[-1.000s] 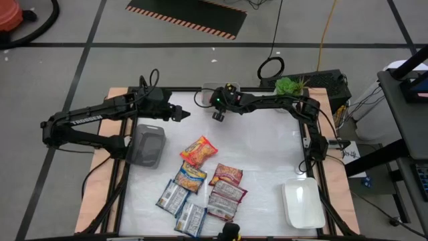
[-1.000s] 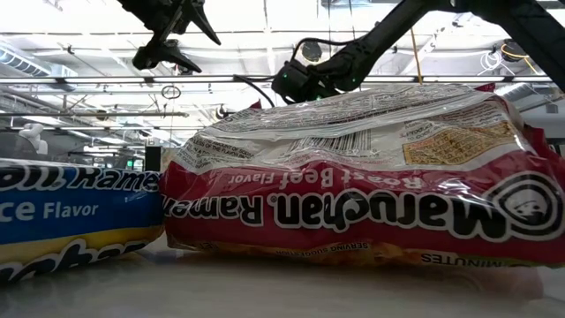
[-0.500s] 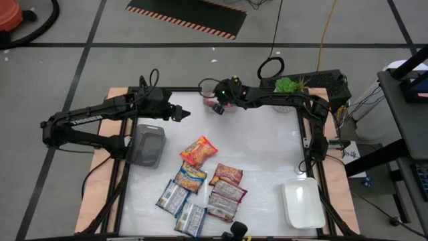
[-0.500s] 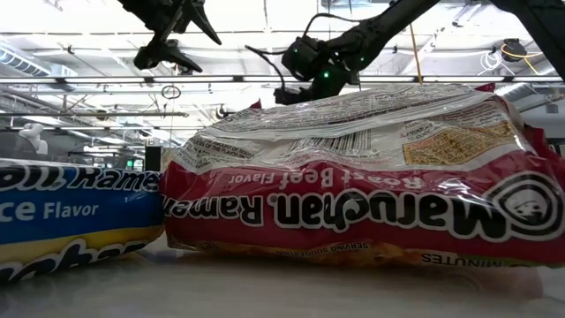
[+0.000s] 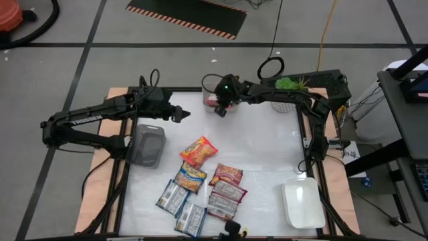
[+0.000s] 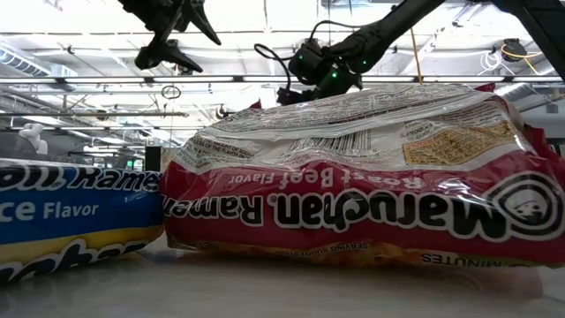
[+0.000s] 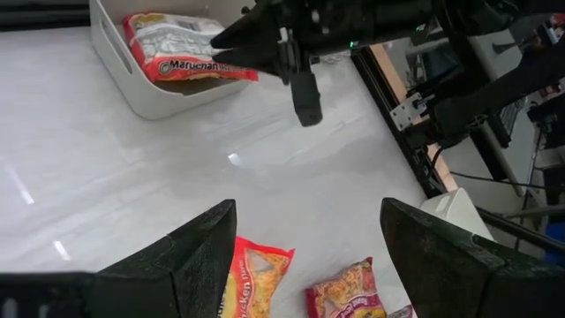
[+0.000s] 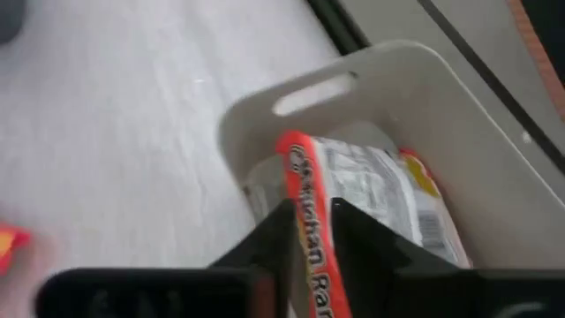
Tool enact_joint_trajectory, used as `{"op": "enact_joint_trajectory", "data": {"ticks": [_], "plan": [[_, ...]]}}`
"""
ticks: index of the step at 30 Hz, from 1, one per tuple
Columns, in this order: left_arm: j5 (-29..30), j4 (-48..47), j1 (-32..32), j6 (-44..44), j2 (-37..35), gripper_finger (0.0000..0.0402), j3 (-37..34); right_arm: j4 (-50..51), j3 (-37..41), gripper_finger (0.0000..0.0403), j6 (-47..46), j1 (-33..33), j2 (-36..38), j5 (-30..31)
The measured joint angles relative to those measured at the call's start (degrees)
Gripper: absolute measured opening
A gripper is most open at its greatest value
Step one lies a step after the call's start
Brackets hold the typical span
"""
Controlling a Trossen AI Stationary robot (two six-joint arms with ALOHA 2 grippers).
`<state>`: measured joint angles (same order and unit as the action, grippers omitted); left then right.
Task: Sort Maruchan noodles
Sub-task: Put the right orange noodle pack into the gray bin
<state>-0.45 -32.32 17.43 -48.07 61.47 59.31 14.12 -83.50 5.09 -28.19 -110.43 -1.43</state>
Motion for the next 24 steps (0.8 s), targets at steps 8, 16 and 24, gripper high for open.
{"op": "enact_joint_trajectory", "data": {"ticks": [8, 16, 24], "plan": [[-0.10, -0.54, 0.00, 0.80, 0.00, 0.0280, 0.00, -0.44, -0.02, 0.0199, 10.51, -0.84, -2.72, -1.64], [-0.77, -1.73, -0.04, 0.08, 0.00, 0.0280, 0.00, 0.27, -0.02, 0.0213, 15.27, -0.75, -3.89, -1.48], [0.48, -2.34, -0.03, -0.55, 0.02, 0.0280, 0.00, 0.99, -0.11, 0.0213, 20.57, -0.05, -5.60, 6.20]]}}
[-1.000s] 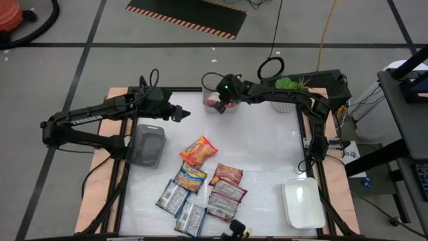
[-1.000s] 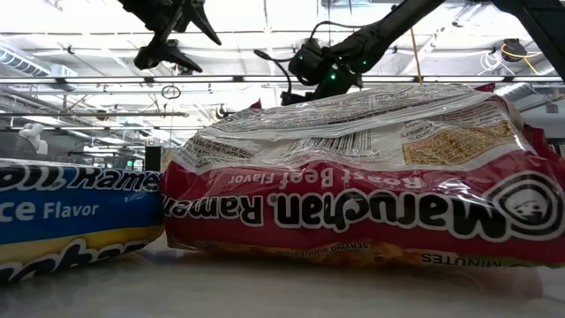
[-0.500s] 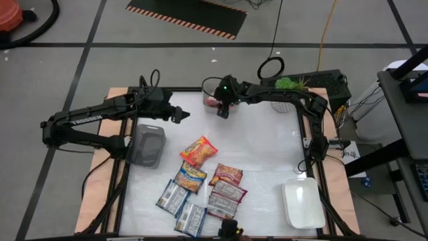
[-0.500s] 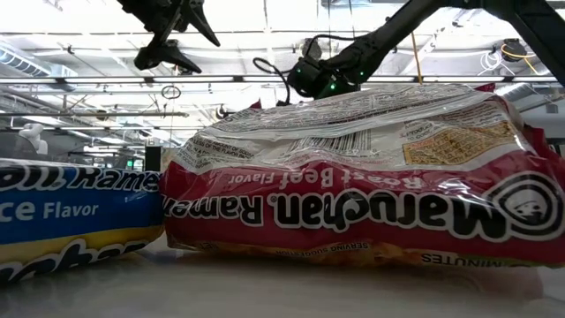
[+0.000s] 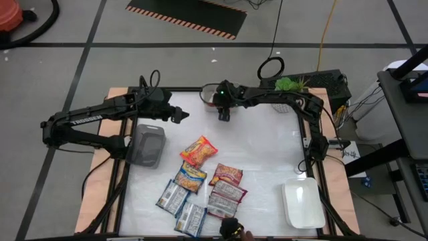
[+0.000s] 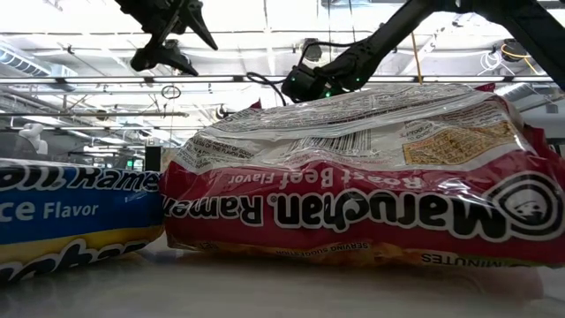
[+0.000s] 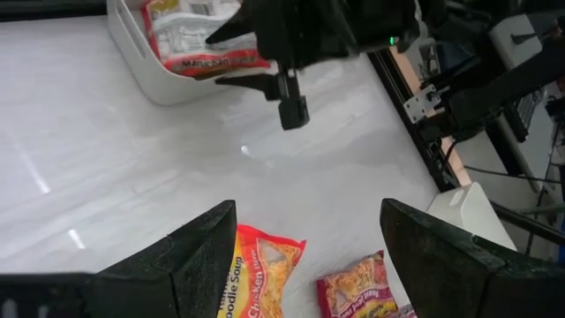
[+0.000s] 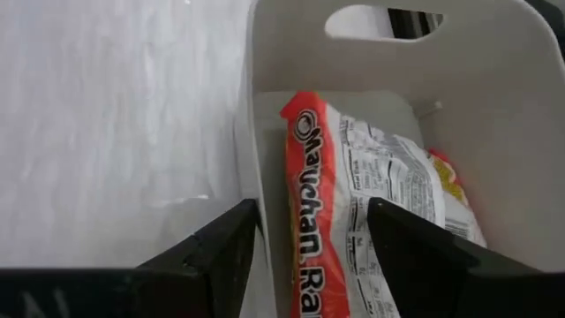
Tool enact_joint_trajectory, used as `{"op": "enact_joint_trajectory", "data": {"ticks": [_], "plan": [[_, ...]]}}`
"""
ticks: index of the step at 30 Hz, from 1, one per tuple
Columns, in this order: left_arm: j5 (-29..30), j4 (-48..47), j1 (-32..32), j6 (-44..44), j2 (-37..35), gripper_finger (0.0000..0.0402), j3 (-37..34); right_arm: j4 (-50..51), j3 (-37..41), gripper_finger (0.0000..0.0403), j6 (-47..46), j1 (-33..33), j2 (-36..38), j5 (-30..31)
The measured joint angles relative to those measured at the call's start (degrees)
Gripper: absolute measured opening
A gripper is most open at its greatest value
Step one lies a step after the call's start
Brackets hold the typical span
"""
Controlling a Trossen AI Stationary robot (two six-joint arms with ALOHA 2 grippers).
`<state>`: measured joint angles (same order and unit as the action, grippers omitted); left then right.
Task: Sort Maruchan noodles
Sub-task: Put the right orange noodle pack into the gray bin, then adjust the gray bin on the table
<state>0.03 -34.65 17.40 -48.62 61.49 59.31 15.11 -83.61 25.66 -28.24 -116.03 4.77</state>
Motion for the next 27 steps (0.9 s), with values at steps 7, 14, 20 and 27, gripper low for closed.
{"op": "enact_joint_trajectory", "data": {"ticks": [7, 14, 20, 27], "plan": [[1.04, 0.09, 0.01, -1.70, 0.00, 0.0280, 0.00, -1.55, 0.07, 0.0190, 2.09, 0.54, -0.17, 2.18], [1.57, 0.09, -0.14, -2.95, 0.00, 0.0280, 0.00, -1.56, 0.11, 0.0079, 0.29, 0.77, -0.17, 1.48], [1.76, 0.11, -0.69, -3.30, 0.00, 0.0280, 0.00, -1.46, 0.11, 0.0007, 0.33, 1.05, -0.17, 1.48], [3.10, 0.11, -2.18, -4.15, 0.00, 0.0280, 0.00, -1.11, 0.11, 0.0003, -4.20, 1.04, 0.59, 2.03]]}}
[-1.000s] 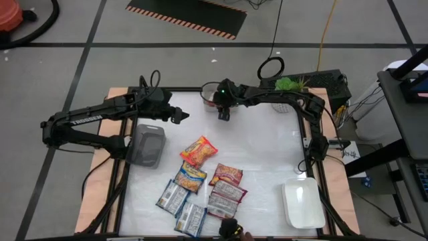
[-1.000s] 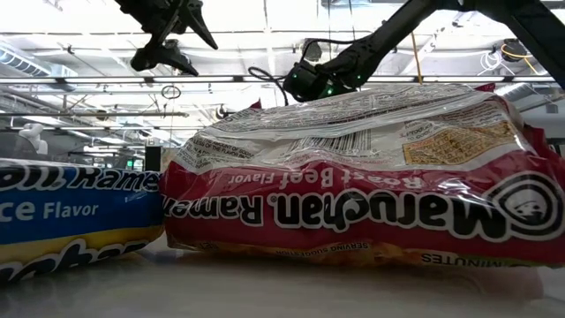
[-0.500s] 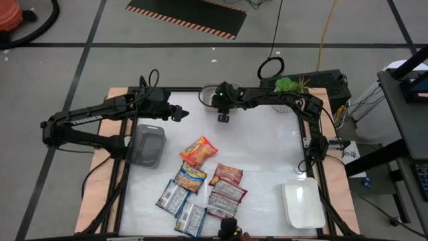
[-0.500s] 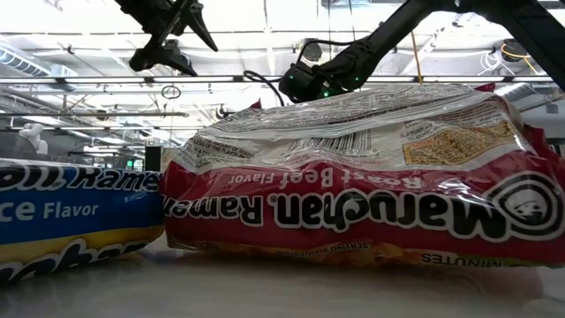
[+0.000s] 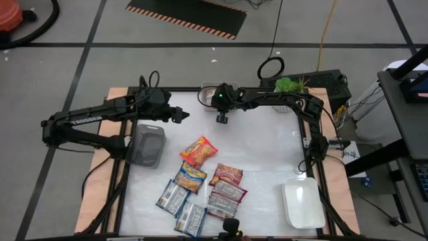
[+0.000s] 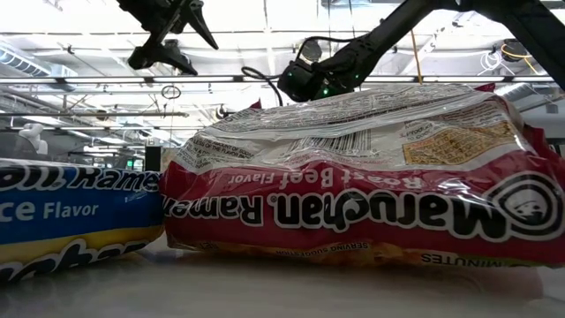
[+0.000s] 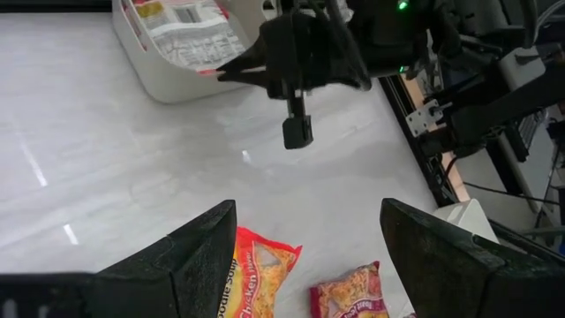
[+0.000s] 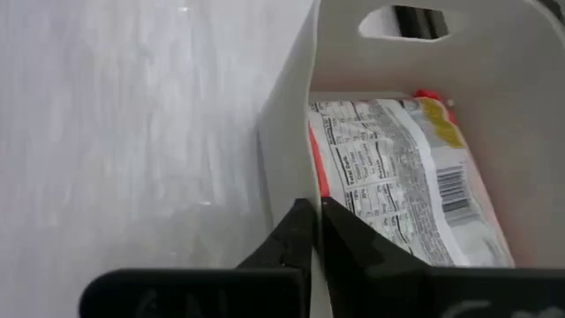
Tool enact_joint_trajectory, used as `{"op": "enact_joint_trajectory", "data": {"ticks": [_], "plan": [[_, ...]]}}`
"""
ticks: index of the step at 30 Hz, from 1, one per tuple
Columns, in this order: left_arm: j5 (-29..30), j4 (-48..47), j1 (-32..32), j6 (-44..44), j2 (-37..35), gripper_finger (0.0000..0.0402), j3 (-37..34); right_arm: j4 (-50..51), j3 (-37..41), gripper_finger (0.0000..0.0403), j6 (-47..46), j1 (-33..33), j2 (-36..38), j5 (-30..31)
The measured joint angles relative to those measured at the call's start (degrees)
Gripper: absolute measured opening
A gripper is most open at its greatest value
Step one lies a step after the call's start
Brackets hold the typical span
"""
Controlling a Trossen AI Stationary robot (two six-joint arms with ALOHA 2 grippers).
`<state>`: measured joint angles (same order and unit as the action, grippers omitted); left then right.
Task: Sort Maruchan noodles
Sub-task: Adjust the gray bin on the table
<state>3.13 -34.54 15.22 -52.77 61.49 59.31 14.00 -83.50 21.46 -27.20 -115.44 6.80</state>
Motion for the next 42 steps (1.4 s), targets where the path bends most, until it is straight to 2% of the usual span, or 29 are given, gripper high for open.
{"op": "enact_joint_trajectory", "data": {"ticks": [6, 10, 15, 26, 31, 34, 42], "plan": [[0.21, -0.10, -1.26, -0.31, 0.00, 0.0280, 0.00, 0.10, -0.07, 0.0004, -8.68, -0.98, 4.39, 0.36], [1.63, -0.14, -1.94, -0.44, 0.00, 0.0280, 0.00, 5.10, -0.04, 0.0002, -17.09, -2.92, 6.28, 0.22], [2.90, 0.00, -2.42, -0.48, 0.00, 0.0280, 0.00, 9.65, -0.06, 0.0002, -19.83, -4.38, 7.40, -7.97], [3.02, 0.24, -2.46, -0.05, 0.00, 0.0280, 0.00, 10.76, -0.04, 0.0000, -5.19, -2.17, 7.08, -20.42], [3.01, 0.46, -2.46, -0.03, 0.00, 0.0280, 0.00, 10.78, -0.04, 0.0000, 5.48, -0.59, 7.08, -19.84], [3.00, 0.48, -2.46, -0.09, 0.00, 0.0280, 0.00, 10.59, -0.07, 0.0000, 9.42, -0.35, 6.56, -17.37], [3.05, 0.57, -3.18, -0.52, 0.00, 0.0280, 0.00, 10.63, -0.05, 0.0000, 9.86, -1.74, 2.90, -16.39]]}}
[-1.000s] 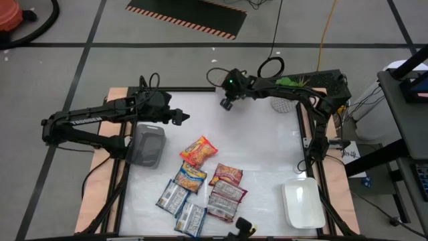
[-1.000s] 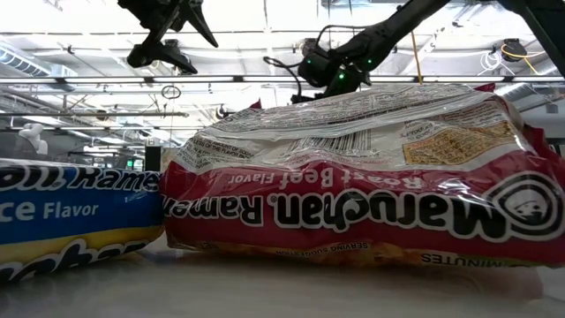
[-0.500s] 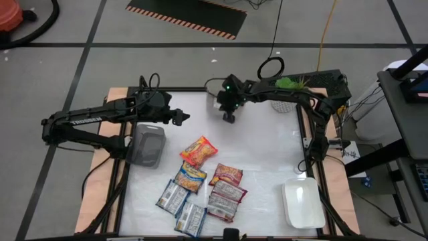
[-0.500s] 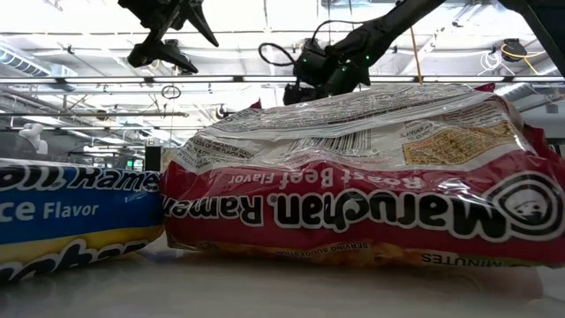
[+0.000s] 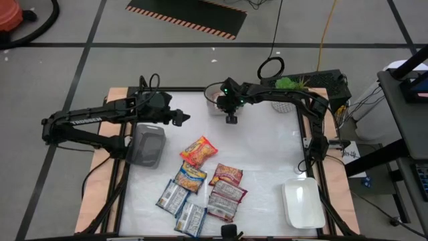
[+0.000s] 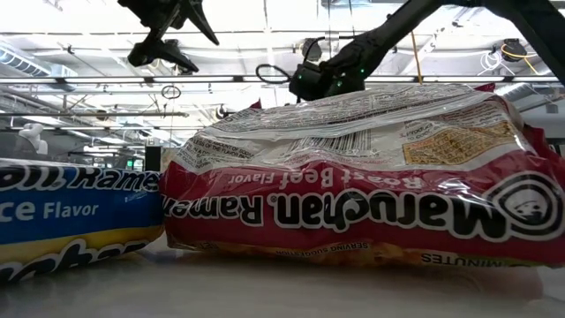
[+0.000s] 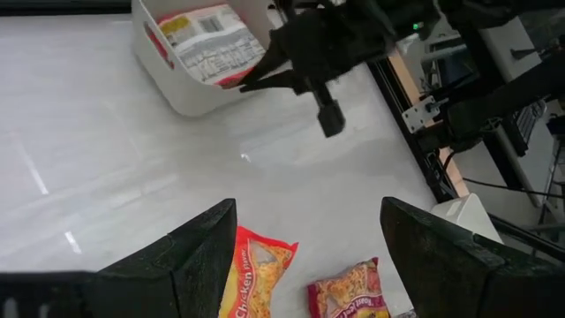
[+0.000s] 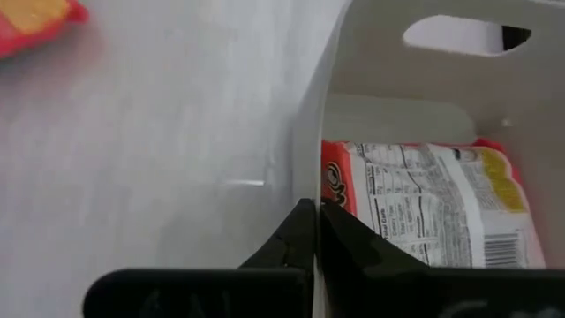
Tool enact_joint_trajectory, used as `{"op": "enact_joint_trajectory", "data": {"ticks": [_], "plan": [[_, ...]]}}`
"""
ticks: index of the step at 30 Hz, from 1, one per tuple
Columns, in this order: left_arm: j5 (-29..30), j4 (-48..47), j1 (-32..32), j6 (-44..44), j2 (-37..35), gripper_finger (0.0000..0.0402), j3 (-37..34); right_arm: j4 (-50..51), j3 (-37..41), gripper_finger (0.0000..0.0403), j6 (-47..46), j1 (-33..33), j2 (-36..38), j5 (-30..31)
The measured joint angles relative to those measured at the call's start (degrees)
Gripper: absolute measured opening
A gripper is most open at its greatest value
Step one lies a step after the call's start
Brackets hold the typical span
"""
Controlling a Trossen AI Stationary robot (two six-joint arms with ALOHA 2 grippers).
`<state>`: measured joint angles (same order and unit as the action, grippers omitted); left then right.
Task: Sort Maruchan noodles
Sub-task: Adjust the gray bin on the table, then put the orange noodle pack into the gray bin
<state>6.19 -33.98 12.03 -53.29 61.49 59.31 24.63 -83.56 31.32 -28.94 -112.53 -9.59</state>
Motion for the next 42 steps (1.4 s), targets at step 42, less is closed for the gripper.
{"op": "enact_joint_trajectory", "data": {"ticks": [42], "plan": [[-4.91, -12.83, -13.36, 34.89, 10.65, 0.0280, 0.02, 8.19, -0.01, 0.0149, -44.59, 7.74, 11.08, 0.60]]}}
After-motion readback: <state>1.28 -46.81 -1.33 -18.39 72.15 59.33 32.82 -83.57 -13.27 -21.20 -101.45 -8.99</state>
